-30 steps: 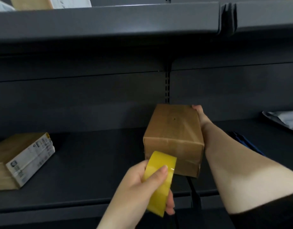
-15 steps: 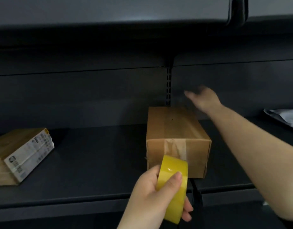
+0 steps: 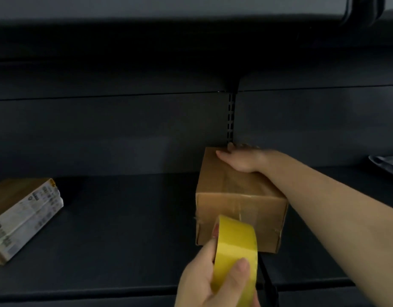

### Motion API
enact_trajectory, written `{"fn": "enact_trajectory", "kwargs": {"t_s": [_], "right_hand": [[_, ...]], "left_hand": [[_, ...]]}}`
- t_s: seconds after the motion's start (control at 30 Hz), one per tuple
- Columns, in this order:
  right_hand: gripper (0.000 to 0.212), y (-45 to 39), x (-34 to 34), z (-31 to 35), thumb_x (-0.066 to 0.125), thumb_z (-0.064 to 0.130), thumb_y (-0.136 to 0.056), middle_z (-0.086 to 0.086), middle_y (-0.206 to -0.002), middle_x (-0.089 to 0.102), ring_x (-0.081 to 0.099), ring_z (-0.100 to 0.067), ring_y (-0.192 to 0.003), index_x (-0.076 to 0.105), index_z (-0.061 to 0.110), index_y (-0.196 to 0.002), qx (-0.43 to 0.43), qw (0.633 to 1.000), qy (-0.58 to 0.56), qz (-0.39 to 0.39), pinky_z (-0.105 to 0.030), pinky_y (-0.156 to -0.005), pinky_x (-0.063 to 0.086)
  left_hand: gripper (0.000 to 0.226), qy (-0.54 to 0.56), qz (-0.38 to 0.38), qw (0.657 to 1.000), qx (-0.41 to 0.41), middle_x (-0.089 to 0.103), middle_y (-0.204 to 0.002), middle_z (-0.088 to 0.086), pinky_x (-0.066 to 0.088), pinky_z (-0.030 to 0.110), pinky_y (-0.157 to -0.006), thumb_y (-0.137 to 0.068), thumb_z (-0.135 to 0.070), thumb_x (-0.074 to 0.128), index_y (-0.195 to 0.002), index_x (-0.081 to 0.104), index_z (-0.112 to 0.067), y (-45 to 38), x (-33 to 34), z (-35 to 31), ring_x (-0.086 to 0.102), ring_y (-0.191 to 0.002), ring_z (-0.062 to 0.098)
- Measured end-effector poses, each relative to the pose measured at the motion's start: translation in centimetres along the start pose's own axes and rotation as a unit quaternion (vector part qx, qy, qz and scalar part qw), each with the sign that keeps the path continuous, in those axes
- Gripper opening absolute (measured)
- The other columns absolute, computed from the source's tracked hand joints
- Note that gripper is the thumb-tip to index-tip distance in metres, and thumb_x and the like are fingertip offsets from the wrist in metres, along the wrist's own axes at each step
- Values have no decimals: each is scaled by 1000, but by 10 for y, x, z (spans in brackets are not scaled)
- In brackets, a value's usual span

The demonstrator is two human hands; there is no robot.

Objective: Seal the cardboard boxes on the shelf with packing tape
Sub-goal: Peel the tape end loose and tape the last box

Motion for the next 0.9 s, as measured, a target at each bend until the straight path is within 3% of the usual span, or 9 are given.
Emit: {"fn": "enact_trajectory", "kwargs": {"t_s": [0.07,0.17,0.27,0.37,0.47,0.6,0.77,0.9], "right_hand": [[70,-17,0,-7,14,61,-93,-6,-157,13,16,-25,-142,14,18,-149,13,999,-43,-22,-40,-114,13],[60,-29,-2,-8,19,51,-98,-9,-154,22,25,-26,-138,24,16,-146,12,994,-105,-31,-36,-112,19],[57,-35,-4,-11,20,47,-100,-11,-152,26,30,-28,-136,27,14,-145,15,993,-116,-31,-33,-108,23],[55,-38,-4,-13,21,47,-99,-11,-151,29,32,-28,-135,30,16,-144,18,993,-109,-44,-34,-107,25],[56,-41,-4,-13,22,47,-99,-10,-152,26,30,-27,-136,26,16,-146,19,993,-105,-59,-36,-109,24],[58,-48,-4,-17,23,50,-98,-9,-153,26,30,-27,-136,25,18,-146,24,992,-104,-65,-36,-108,25],[61,-60,-3,-21,22,57,-94,-6,-152,28,32,-27,-135,25,24,-146,40,993,-81,-82,-41,-109,28],[60,-63,-6,-21,23,55,-95,-7,-151,30,34,-28,-134,28,23,-145,35,992,-91,-84,-38,-107,28]], "left_hand": [[65,-15,18,1000,-1,72,-69,9,50,25,-62,-50,-54,73,-109,64,-27,-3,-5,0,69,-64,20],[50,-24,43,999,-7,75,-77,11,55,24,-63,-51,-44,75,-97,70,-24,-9,-16,-6,71,-73,22],[60,-61,25,998,-9,72,-92,6,56,33,-79,-42,-40,78,-95,60,-20,-19,-28,-8,70,-82,17],[85,-105,6,994,-14,50,-115,-12,51,29,-87,-37,-45,79,-109,34,-43,-29,-36,-11,62,-94,4],[88,-209,57,976,-6,36,-121,-29,45,31,-96,-43,-57,77,-110,20,-66,-37,-44,-17,49,-111,0],[75,-288,125,949,-27,39,-116,-29,46,29,-93,-50,-66,71,-112,29,-62,-46,-51,-22,47,-105,-5],[65,-340,102,935,8,44,-102,-36,43,26,-85,-44,-71,70,-99,39,-56,-60,-50,-26,47,-95,-14],[67,-254,142,956,21,59,-106,-15,50,39,-90,-45,-63,77,-102,50,-42,-66,-50,-26,58,-100,5]]}}
Point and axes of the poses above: each hand's wrist, its own y-axis away from the middle knuckle, its own x-axis out of the palm, z = x × y, the point moved 1 cm from there along -y, towards the middle knuckle
